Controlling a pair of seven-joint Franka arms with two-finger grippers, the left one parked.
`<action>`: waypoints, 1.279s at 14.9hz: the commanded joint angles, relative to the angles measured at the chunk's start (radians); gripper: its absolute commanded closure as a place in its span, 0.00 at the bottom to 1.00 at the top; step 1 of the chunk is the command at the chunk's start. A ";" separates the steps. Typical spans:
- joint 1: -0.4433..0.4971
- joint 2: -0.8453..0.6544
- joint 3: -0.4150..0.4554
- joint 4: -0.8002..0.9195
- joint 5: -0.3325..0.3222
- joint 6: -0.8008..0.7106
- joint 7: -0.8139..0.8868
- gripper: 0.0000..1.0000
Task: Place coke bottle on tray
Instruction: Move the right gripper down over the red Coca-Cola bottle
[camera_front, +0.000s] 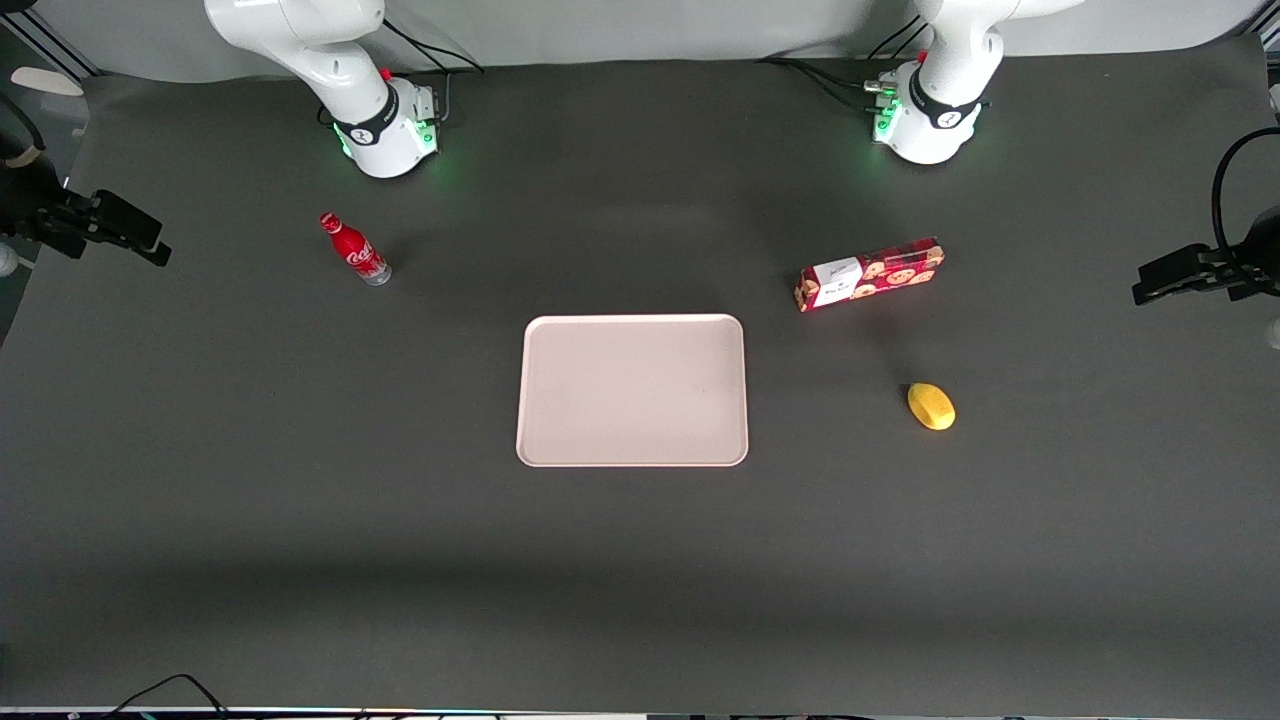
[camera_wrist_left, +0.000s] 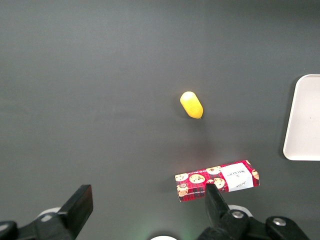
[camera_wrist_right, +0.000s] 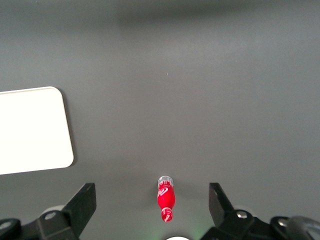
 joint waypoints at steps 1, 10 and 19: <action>0.004 0.025 -0.004 0.062 0.021 -0.043 0.001 0.00; 0.000 -0.145 0.050 -0.207 0.038 -0.183 0.007 0.00; -0.012 -0.460 0.060 -0.979 0.064 0.315 0.009 0.00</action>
